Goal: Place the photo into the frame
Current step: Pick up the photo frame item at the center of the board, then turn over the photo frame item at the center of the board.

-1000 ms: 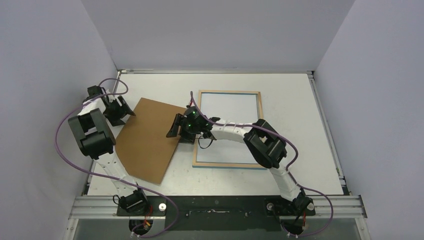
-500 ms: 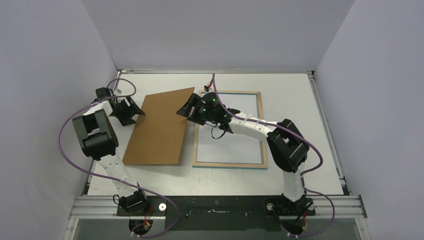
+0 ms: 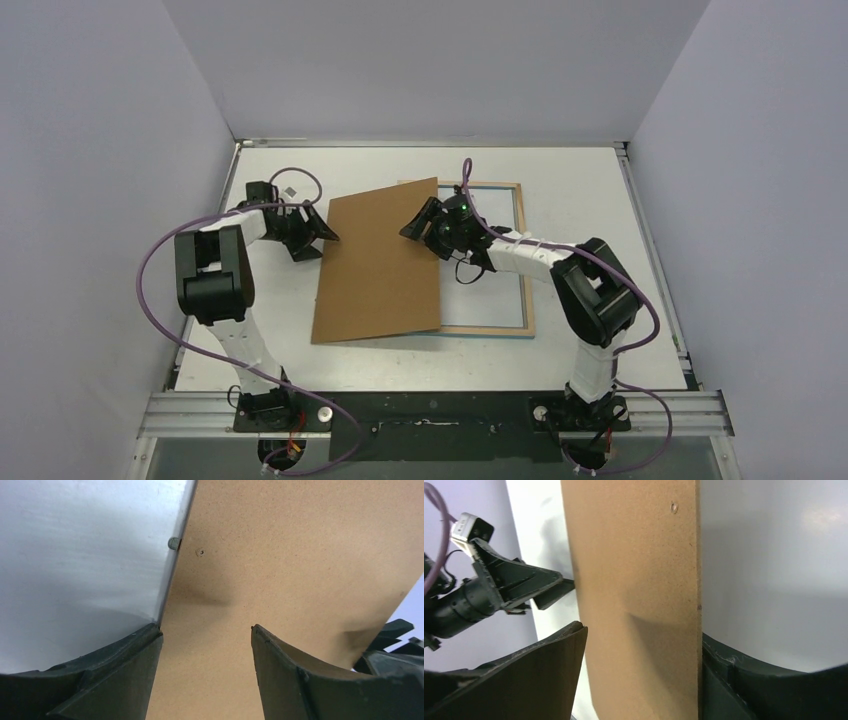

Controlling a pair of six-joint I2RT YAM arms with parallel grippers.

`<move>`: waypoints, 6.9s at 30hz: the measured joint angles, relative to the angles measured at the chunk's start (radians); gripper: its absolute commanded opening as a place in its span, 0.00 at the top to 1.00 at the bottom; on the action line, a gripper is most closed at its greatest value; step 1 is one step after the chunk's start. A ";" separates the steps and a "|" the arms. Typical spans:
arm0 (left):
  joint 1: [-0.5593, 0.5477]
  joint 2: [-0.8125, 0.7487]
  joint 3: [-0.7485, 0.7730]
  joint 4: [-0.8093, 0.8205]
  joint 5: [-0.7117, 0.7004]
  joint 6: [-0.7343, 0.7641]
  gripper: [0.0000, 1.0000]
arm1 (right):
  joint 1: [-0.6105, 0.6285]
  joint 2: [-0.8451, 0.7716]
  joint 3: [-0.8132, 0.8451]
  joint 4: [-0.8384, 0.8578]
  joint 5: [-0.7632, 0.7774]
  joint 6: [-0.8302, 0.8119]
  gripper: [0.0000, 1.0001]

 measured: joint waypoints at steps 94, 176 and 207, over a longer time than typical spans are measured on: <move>-0.402 -0.329 0.196 -0.082 -0.313 0.202 0.16 | -0.420 -0.082 1.105 -1.492 0.090 -0.678 1.00; -0.330 0.111 0.177 0.370 0.167 -0.539 0.24 | 0.043 0.236 0.962 -1.207 0.454 -0.669 0.21; -0.306 0.206 0.131 0.545 0.275 -0.537 0.24 | -0.203 -0.184 0.449 -0.777 0.088 -0.450 0.17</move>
